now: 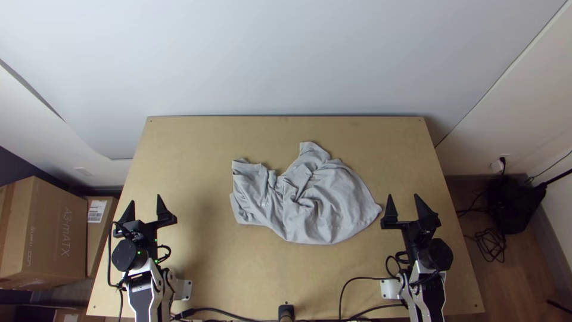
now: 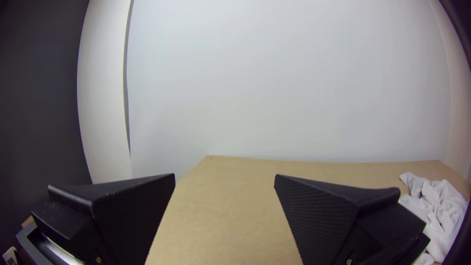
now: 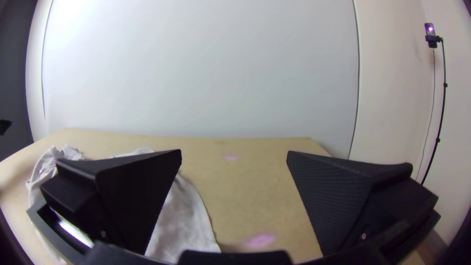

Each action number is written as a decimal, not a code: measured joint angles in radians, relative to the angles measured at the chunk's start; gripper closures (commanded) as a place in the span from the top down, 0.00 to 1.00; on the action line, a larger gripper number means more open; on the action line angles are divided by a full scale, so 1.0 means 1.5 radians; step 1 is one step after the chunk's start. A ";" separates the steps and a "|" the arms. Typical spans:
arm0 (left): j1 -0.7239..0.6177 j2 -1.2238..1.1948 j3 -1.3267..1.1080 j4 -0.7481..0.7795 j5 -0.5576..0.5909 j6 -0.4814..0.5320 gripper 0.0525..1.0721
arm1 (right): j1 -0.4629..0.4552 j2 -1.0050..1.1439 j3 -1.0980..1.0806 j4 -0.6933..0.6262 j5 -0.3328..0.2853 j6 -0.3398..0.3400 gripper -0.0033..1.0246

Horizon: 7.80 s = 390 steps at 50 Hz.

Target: Fold the t-shirt

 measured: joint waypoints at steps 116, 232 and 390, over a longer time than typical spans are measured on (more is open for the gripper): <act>0.010 0.000 0.009 -0.017 0.012 -0.001 0.96 | 0.080 -0.002 0.003 -0.007 0.029 0.005 0.96; 0.034 0.486 0.887 -0.767 0.012 -0.112 0.96 | 0.508 1.071 1.049 -0.578 0.022 0.233 0.96; 0.091 0.471 0.829 -0.733 0.012 -0.068 0.96 | 0.454 1.646 1.503 -0.737 -0.245 -0.352 0.03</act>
